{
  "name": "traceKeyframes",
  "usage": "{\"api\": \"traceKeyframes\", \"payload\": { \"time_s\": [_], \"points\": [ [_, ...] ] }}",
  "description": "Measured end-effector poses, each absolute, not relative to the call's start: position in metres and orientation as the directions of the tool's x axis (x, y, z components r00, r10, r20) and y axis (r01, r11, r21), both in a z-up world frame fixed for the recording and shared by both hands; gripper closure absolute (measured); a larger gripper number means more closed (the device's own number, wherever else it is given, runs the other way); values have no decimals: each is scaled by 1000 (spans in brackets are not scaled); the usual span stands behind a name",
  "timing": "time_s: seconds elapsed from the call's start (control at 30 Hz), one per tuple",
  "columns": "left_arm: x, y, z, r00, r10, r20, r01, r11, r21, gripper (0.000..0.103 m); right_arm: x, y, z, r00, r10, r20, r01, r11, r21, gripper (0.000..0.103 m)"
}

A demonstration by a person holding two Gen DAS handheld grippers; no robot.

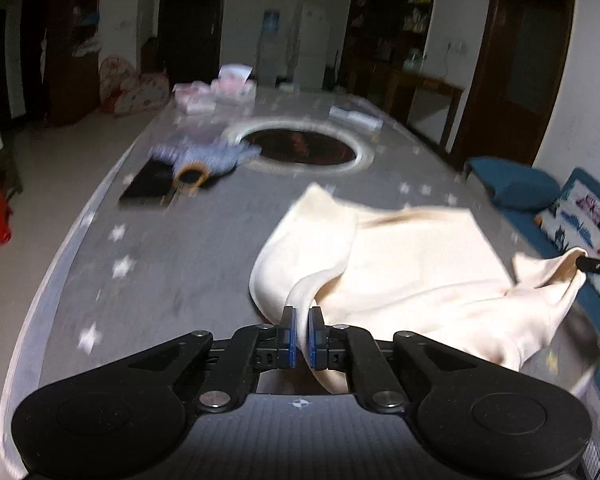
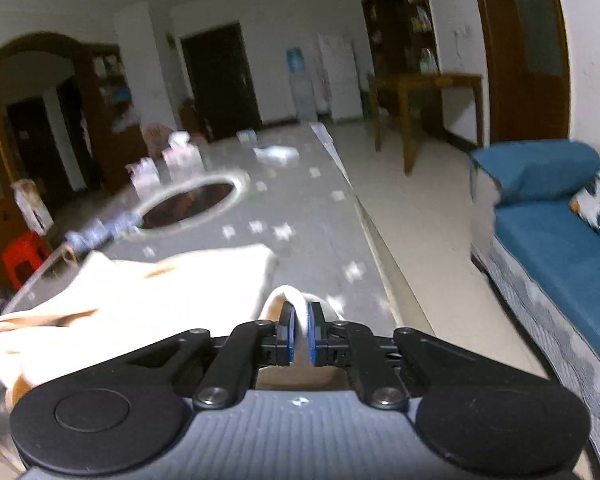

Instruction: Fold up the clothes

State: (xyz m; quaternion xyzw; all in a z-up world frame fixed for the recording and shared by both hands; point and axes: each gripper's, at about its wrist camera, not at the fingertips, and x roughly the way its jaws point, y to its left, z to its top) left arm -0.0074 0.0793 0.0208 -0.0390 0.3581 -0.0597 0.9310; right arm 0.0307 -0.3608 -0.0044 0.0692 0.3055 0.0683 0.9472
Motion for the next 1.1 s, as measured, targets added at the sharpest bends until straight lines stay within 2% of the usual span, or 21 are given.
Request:
{"api": "traceKeyframes", "payload": {
  "time_s": [0.17, 0.33, 0.43, 0.6, 0.77, 0.83, 0.97, 1.1],
  "points": [
    [-17, 87, 18, 727, -105, -679, 76, 994, -72, 92, 23, -369, -8, 795, 134, -592, -57, 987, 147, 90],
    [-10, 77, 34, 759, -136, -636, 123, 990, -64, 79, 27, -366, 6, 808, 149, -570, -87, 987, 135, 88],
    [10, 61, 34, 751, -179, -635, 174, 982, -72, 78, 41, -350, 6, 786, 213, -580, -157, 977, 146, 84],
    [50, 38, 20, 696, -268, -666, 248, 960, -127, 78, 69, -320, -3, 737, 299, -606, -256, 953, 160, 83],
    [88, 27, -1, 636, -316, -704, 258, 947, -191, 78, 97, -294, -11, 695, 352, -627, -322, 932, 166, 82],
    [100, 26, -11, 628, -292, -721, 238, 955, -179, 78, 107, -285, -14, 681, 365, -634, -345, 924, 162, 78],
    [114, 36, -21, 637, -227, -737, 173, 973, -151, 78, 129, -266, -24, 648, 380, -660, -387, 911, 145, 78],
    [119, 61, -21, 674, -113, -730, 63, 993, -95, 78, 147, -255, -33, 626, 380, -681, -404, 905, 134, 77]
  ]
}}
